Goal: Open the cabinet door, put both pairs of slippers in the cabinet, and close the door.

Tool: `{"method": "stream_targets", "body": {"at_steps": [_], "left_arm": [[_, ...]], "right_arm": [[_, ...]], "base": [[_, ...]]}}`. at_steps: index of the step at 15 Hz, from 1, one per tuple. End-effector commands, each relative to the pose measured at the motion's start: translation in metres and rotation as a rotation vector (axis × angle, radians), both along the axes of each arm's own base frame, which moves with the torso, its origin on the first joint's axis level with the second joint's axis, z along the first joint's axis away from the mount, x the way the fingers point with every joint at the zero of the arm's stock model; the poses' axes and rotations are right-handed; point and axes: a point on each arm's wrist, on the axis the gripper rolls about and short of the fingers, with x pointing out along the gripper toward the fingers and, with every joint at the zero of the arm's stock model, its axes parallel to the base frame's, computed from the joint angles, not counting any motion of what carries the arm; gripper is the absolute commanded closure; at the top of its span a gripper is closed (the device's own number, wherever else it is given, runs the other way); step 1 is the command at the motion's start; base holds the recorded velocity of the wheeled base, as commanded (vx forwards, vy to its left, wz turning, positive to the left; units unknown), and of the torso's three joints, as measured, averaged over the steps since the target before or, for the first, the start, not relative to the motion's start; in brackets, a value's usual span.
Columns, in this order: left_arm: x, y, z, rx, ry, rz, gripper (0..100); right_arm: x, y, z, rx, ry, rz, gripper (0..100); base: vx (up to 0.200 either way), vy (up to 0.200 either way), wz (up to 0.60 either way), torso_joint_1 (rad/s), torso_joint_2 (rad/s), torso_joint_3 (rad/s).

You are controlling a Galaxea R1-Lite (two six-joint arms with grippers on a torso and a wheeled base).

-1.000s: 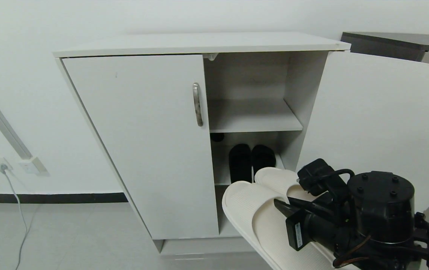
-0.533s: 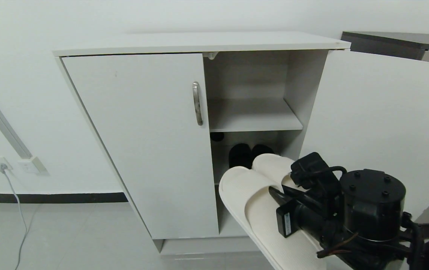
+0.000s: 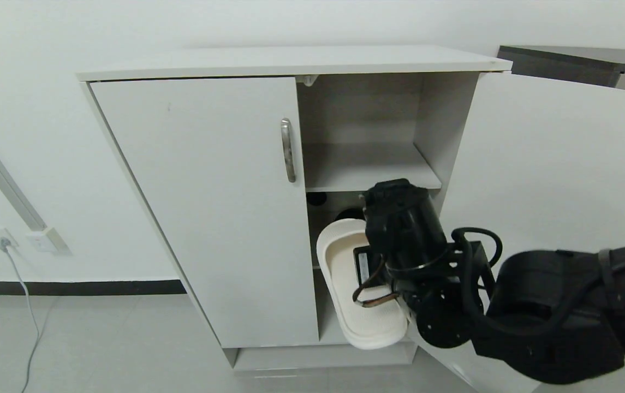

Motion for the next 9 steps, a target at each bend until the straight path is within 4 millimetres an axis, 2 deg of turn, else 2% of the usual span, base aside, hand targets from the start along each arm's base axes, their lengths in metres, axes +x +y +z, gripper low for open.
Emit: {"method": "stream_targets", "body": {"at_steps": [1,2,4,9], "left_arm": [[0.000,0.000,0.000,0.000,0.001,0.000,100],[0.000,0.000,0.000,0.000,0.001,0.000,100],[0.000,0.000,0.000,0.002,0.001,0.000,100],[0.000,0.000,0.000,0.000,0.001,0.000,100]], "right_arm": [[-0.003,0.000,0.053,0.098,-0.024,-0.065,100],[-0.003,0.000,0.061,0.108,-0.044,-0.059,100],[0.002,0.002,0.063,0.120,-0.082,-0.060,100],[0.008,0.002,0.046,0.105,-0.086,-0.067,100]], "base": [[0.000,0.000,0.00,0.000,0.00,0.000],[0.000,0.000,0.00,0.000,0.00,0.000],[0.000,0.000,0.00,0.000,0.00,0.000],[0.000,0.000,0.00,0.000,0.00,0.000]]}}
